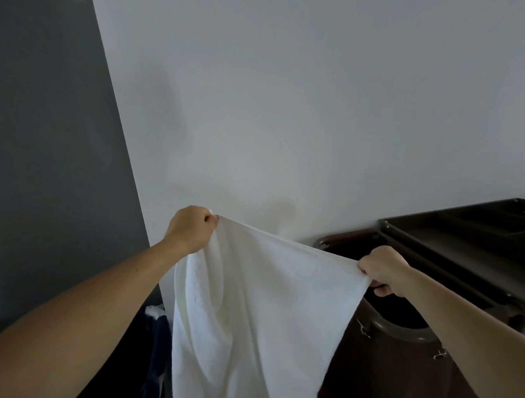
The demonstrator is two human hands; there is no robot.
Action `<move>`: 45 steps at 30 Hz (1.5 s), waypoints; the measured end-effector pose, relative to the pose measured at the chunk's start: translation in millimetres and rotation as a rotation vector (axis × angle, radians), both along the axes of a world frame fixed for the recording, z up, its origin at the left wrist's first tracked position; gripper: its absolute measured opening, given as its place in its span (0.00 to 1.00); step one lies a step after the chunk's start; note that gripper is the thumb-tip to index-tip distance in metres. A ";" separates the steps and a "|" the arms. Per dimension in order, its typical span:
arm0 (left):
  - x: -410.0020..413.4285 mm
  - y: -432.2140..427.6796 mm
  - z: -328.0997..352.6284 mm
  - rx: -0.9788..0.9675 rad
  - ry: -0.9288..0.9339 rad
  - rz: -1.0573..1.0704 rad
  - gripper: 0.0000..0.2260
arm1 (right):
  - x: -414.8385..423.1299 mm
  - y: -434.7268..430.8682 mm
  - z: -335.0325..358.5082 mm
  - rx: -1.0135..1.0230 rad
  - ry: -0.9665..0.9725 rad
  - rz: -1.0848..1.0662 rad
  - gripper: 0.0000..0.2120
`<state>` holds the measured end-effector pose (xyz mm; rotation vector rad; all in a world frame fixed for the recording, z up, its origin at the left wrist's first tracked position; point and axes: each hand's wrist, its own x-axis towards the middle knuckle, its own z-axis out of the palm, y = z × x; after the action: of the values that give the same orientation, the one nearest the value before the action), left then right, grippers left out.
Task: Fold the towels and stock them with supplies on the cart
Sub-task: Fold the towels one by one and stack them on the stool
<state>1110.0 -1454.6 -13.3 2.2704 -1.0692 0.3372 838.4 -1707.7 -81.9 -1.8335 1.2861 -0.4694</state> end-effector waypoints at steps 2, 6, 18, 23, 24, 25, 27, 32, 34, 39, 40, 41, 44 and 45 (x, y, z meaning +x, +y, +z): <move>5.1 3.9 0.1 -0.010 0.012 0.030 0.22 | -3.4 0.9 2.9 -0.049 -0.093 0.122 0.07; 15.4 12.9 -1.4 -0.009 0.033 0.098 0.22 | -15.3 12.1 6.9 -0.341 -0.183 0.460 0.13; 13.9 13.0 -1.7 -0.005 0.040 0.083 0.23 | -12.7 24.6 -5.3 -0.519 0.105 0.616 0.11; 19.3 18.3 -0.2 -0.025 0.056 0.114 0.22 | -21.4 23.7 -7.1 -0.463 0.103 0.662 0.12; 21.3 20.8 -0.8 -0.025 0.060 0.121 0.22 | -24.4 24.0 -5.9 -0.476 0.072 0.662 0.12; 23.1 22.9 -1.8 -0.025 0.064 0.127 0.22 | -26.9 23.9 -4.1 -0.489 0.033 0.645 0.12; 25.9 25.7 -4.0 -0.023 0.072 0.136 0.22 | -29.4 24.5 1.2 -0.506 -0.057 0.572 0.11; 29.1 27.7 -5.6 -0.014 0.078 0.135 0.22 | -27.8 27.0 15.7 -0.411 -0.259 0.398 0.09; 31.7 27.6 -3.3 -0.025 0.088 0.139 0.22 | -29.6 26.3 18.9 -0.319 -0.344 0.458 0.01; 36.4 22.0 0.3 -0.032 0.199 0.180 0.19 | -27.8 22.8 26.3 0.104 -0.688 0.607 0.12; 38.5 21.0 -0.5 -0.045 0.220 0.218 0.18 | -25.6 22.4 26.5 0.198 -0.758 0.563 0.11; 40.7 21.3 -2.5 -0.057 0.237 0.270 0.16 | -22.9 21.3 25.3 0.277 -0.816 0.496 0.09; 47.8 30.1 -12.4 -0.088 0.335 0.411 0.07 | -19.1 15.4 13.9 0.382 -0.857 0.252 0.06; 52.1 34.9 -18.2 -0.120 0.390 0.446 0.08 | -19.5 14.8 9.4 0.379 -0.807 0.192 0.05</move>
<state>1162.1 -1419.7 -31.6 2.3210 -0.3348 0.1188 818.9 -1692.9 -72.5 -1.2232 0.5845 -0.7062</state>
